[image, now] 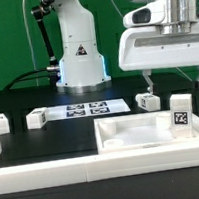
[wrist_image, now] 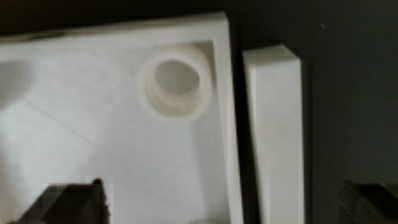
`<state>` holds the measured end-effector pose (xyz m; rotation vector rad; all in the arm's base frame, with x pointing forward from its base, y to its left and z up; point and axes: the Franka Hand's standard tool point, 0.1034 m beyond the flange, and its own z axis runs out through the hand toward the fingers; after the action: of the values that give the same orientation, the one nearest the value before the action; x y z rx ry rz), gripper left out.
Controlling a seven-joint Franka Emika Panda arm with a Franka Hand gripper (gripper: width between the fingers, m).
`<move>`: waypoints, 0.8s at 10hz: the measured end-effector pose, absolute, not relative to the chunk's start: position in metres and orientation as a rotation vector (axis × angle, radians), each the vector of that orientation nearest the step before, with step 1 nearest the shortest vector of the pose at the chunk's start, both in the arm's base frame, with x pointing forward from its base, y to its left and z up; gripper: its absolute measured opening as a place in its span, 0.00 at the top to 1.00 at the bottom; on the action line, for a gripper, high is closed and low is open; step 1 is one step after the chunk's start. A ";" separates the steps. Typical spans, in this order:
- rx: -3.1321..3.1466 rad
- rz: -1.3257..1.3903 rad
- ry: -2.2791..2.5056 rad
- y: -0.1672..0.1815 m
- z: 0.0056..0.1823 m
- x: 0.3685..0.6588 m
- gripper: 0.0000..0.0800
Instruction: Assemble square table
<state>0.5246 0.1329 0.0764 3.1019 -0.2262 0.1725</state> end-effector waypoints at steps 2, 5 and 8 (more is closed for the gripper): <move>3.102 0.159 -0.214 0.134 0.074 0.515 0.19; 3.100 0.133 -0.186 0.135 0.070 0.502 0.19; 3.103 0.133 0.072 0.132 0.072 0.493 0.19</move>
Offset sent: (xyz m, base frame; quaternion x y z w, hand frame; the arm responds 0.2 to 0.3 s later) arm -0.0300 0.0000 0.0000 0.0000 0.0000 0.0000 1.0000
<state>0.4935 0.1318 0.0716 3.1035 0.0718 0.1334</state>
